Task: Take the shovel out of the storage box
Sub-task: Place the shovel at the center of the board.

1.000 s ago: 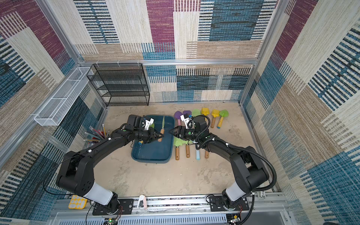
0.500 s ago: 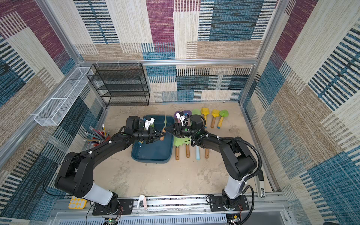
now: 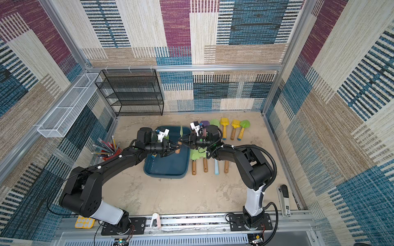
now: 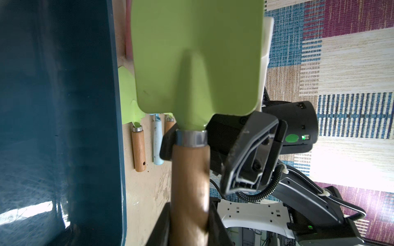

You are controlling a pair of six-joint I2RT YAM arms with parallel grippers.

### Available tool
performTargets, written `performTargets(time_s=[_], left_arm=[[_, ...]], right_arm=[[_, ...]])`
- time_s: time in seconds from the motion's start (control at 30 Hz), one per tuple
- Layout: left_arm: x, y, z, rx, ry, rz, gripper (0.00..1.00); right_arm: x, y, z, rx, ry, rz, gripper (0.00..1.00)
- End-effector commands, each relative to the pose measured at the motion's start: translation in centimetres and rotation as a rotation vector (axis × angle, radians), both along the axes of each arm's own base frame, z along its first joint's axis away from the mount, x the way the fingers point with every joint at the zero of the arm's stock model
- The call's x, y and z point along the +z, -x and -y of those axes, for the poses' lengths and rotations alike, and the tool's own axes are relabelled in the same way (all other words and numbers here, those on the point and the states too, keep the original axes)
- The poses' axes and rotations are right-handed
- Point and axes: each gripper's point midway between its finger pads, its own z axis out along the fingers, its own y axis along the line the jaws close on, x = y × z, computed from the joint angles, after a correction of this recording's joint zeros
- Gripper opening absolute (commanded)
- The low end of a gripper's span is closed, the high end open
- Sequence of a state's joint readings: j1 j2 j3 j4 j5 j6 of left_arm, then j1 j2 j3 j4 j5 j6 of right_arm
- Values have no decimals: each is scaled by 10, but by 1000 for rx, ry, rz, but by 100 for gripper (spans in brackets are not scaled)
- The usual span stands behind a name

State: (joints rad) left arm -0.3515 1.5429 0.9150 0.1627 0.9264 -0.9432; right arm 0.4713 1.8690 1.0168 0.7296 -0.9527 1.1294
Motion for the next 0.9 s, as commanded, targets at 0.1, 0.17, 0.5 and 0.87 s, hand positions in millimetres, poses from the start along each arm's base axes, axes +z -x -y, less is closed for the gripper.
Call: performTargets(time_s=[0.1,0.17,0.5,0.87], left_arm=[[7,2,3,-26,42,29,6],[6,2,4,-29,47,27,7],[5,2,3,-32,31,32,41],[12,4,-15,-17,-75,75,62]], right_arm=[[14,2,-5,37,-64,16,35],[13,2,-5,41,-71,10,31],[8,1,-4,27,-56,-5,22],[3,-6,17,-31,-9,4,21]])
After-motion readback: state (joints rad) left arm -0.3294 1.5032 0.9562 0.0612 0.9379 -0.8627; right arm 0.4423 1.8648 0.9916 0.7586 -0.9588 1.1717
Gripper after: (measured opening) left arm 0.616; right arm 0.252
